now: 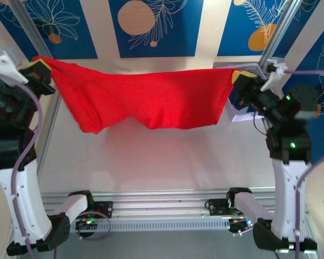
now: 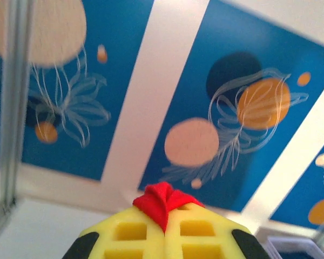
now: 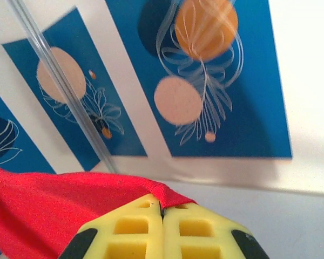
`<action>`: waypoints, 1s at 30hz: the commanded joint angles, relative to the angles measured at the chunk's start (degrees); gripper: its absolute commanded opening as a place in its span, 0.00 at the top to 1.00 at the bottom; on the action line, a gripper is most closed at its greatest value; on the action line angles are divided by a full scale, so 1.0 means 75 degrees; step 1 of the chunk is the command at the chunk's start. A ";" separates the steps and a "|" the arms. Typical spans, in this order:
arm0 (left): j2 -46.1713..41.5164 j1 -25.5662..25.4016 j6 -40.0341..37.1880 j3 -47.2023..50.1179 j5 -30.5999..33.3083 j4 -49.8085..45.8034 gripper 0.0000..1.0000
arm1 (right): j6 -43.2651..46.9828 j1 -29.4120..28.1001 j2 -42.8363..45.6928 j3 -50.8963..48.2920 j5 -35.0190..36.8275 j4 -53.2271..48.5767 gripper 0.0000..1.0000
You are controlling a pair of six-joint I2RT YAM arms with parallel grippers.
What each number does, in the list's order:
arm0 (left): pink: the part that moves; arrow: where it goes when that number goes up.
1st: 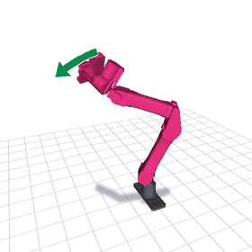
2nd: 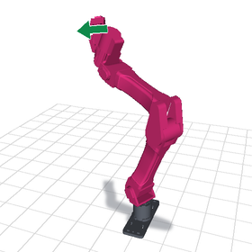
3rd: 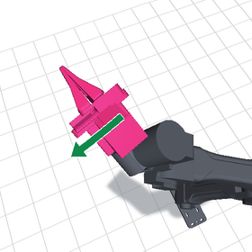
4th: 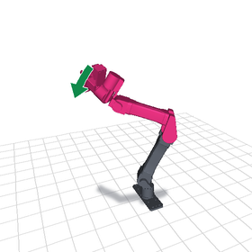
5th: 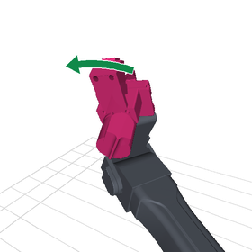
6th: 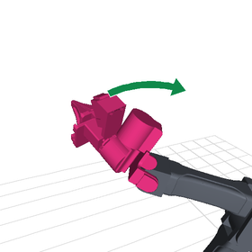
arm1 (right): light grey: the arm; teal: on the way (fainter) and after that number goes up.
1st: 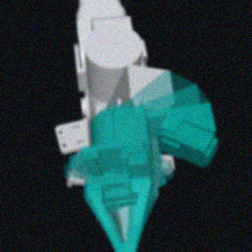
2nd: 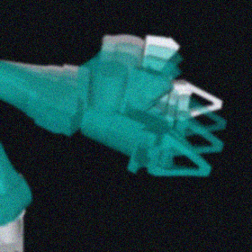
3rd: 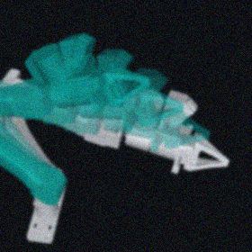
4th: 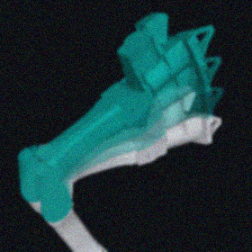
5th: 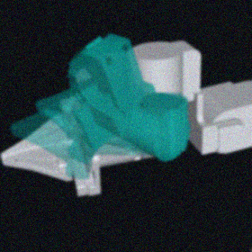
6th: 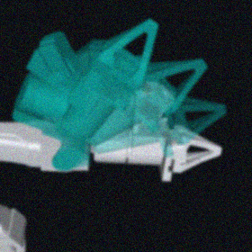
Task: Fold the inside-out t-shirt
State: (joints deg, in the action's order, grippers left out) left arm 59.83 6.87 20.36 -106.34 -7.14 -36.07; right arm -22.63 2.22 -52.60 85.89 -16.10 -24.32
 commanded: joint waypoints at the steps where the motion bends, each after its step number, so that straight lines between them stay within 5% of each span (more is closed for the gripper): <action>1: 0.0279 0.0088 -0.0801 -0.1398 0.0587 -0.0773 1.00 | 0.0422 0.0021 0.0248 0.0407 0.0744 -0.1070 1.00; 10: 0.1189 0.0085 -0.1317 -0.2967 0.0561 -0.1356 1.00 | 0.0650 0.0021 0.0506 0.1125 0.1186 -0.1363 1.00; 22: 0.5019 0.0088 -0.1100 -0.6120 0.0154 -0.1425 1.00 | 0.1154 0.0021 -0.1886 0.2137 0.1932 -0.0774 1.00; 30: 0.4594 0.0091 -0.0897 -0.6353 -0.0150 -0.1021 1.00 | 0.1076 0.0021 -0.2316 0.3294 0.1547 -0.1044 1.00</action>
State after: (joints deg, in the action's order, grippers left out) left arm 100.71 6.85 12.95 -150.21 -8.25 -47.99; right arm -15.31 2.15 -72.44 106.02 -4.91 -33.43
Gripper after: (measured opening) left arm 0.036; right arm 0.057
